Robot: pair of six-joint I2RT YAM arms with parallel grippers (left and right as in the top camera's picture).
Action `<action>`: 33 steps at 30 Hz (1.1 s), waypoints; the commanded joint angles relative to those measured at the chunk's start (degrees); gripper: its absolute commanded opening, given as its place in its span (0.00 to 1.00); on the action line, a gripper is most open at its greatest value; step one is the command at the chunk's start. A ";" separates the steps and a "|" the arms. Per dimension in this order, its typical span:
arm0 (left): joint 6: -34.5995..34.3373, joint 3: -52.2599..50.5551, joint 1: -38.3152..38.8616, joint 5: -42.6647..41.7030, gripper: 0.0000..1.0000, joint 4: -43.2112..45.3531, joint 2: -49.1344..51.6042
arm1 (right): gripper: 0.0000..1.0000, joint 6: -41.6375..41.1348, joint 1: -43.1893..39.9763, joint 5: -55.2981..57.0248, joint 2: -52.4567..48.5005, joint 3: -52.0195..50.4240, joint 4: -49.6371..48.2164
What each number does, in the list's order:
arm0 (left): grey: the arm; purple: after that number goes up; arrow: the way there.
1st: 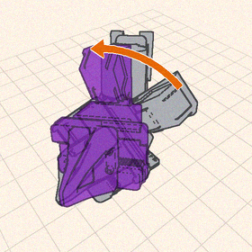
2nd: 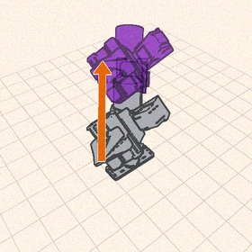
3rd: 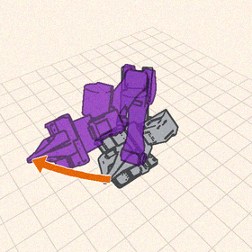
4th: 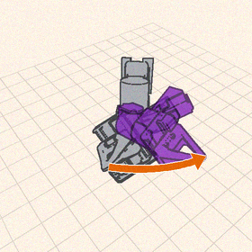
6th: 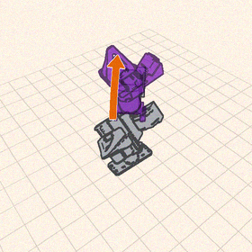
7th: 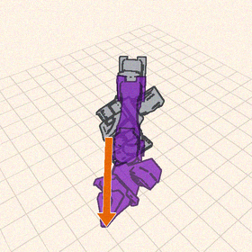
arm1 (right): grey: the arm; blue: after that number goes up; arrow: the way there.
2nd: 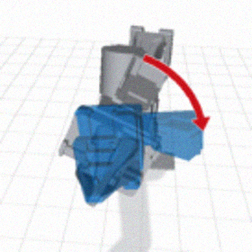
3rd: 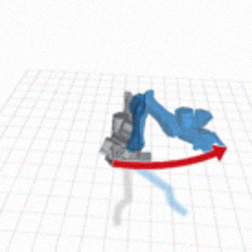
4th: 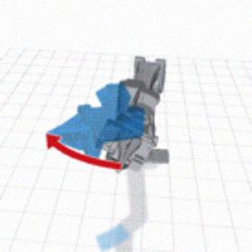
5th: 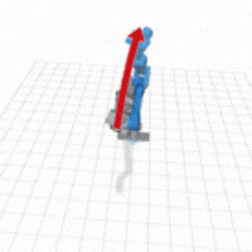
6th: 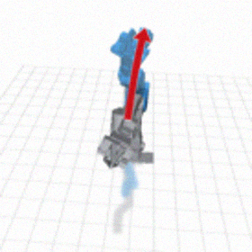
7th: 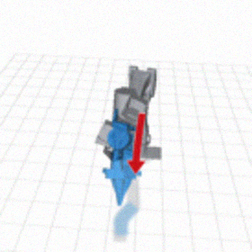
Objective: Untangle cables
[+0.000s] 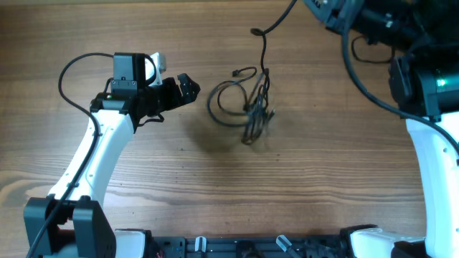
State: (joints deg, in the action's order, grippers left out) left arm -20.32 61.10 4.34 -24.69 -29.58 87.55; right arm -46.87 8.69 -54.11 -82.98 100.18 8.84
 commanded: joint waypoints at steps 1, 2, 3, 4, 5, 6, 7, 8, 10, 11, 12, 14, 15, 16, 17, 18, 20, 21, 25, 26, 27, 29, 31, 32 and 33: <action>-0.11 -0.07 -0.33 0.76 1.00 0.24 0.24 | 0.04 -12.07 -0.11 -2.49 -0.26 0.55 -5.05; -0.11 -0.07 -0.33 0.74 1.00 0.24 0.22 | 0.04 -12.07 -0.11 -1.49 -0.33 0.94 -5.16; -0.11 -0.07 -0.33 0.74 1.00 0.22 0.22 | 0.05 -11.41 -0.11 -0.74 -0.39 1.01 -4.92; -0.11 -0.07 -0.33 0.74 1.00 0.20 0.22 | 0.04 -10.29 -0.11 0.22 -0.42 1.01 -3.32; -0.13 -0.07 -0.33 -0.15 1.00 0.20 0.22 | 0.04 -6.27 -0.09 1.95 -0.46 1.01 2.10; -0.13 -0.07 -0.33 -0.72 1.00 0.22 0.22 | 0.04 -3.69 0.02 3.39 -0.50 1.01 5.86; -0.13 -0.07 -0.33 -2.03 1.00 0.22 0.22 | 0.04 0.13 0.37 5.97 -0.79 1.01 11.47; -0.13 -0.07 -0.33 -2.91 1.00 0.24 0.22 | 0.04 2.49 0.50 7.63 -0.96 1.01 14.95; -1.22 -0.07 -0.24 -3.34 1.00 0.17 0.24 | 0.04 7.06 0.50 10.16 -1.81 1.01 21.20; -1.57 -0.07 -0.15 -3.37 1.00 0.17 0.26 | 0.04 8.63 0.50 11.15 -2.19 1.01 23.19; -1.66 -0.07 0.09 -3.34 1.00 0.17 0.33 | 0.04 10.27 0.50 12.85 -2.71 1.01 25.29; -1.62 -0.07 0.63 -3.34 1.00 0.20 0.37 | 0.04 12.63 0.50 16.59 -3.65 0.98 28.02; -1.64 -0.07 0.83 -3.34 1.00 0.17 0.37 | 0.04 13.62 0.50 19.21 -4.15 0.96 29.59; -1.64 -0.07 1.09 -3.34 1.00 0.02 0.37 | 0.04 13.97 0.50 22.34 -4.74 0.96 31.26; -1.64 -0.09 1.49 -3.34 1.00 -0.13 0.39 | 0.04 14.08 0.50 24.20 -5.14 0.96 31.85; -1.66 -0.11 1.99 -3.34 1.00 -0.17 0.39 | 0.04 14.58 0.52 25.83 -5.77 0.96 31.91; -1.64 -0.11 3.08 -3.34 1.00 -0.22 0.39 | 0.04 14.75 0.57 26.45 -6.91 0.96 31.30; -1.64 -0.11 3.61 -3.32 1.00 -0.15 0.39 | 0.04 14.80 0.57 26.45 -7.72 0.96 30.93; -1.70 -0.11 5.75 -3.32 1.00 0.46 0.39 | 0.04 15.32 0.87 26.21 -10.12 0.96 30.82; -2.56 -0.11 6.29 -3.26 1.00 0.90 0.39 | 0.04 15.39 0.87 26.21 -10.49 0.96 31.17; -2.95 -0.11 6.67 -3.28 1.00 1.38 0.39 | 0.04 15.96 0.87 26.16 -10.91 0.94 31.52; -3.10 -0.11 7.45 -3.28 1.00 2.45 0.39 | 0.04 16.92 1.05 25.66 -11.04 0.96 32.28; -4.13 -0.11 7.56 -3.15 1.00 3.54 0.39 | 0.04 17.49 1.51 25.62 -11.04 0.96 32.92; -5.20 -0.11 7.56 -2.86 1.00 4.09 0.44 | 0.04 18.01 1.77 25.64 -11.04 0.96 33.29; -6.64 -0.11 7.56 -2.69 1.00 4.70 0.44 | 0.04 18.43 2.25 26.05 -11.06 0.96 33.88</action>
State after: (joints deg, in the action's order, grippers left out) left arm -23.53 61.10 11.73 -27.31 -26.09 87.55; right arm -30.96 9.63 -28.86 -93.67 100.68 41.95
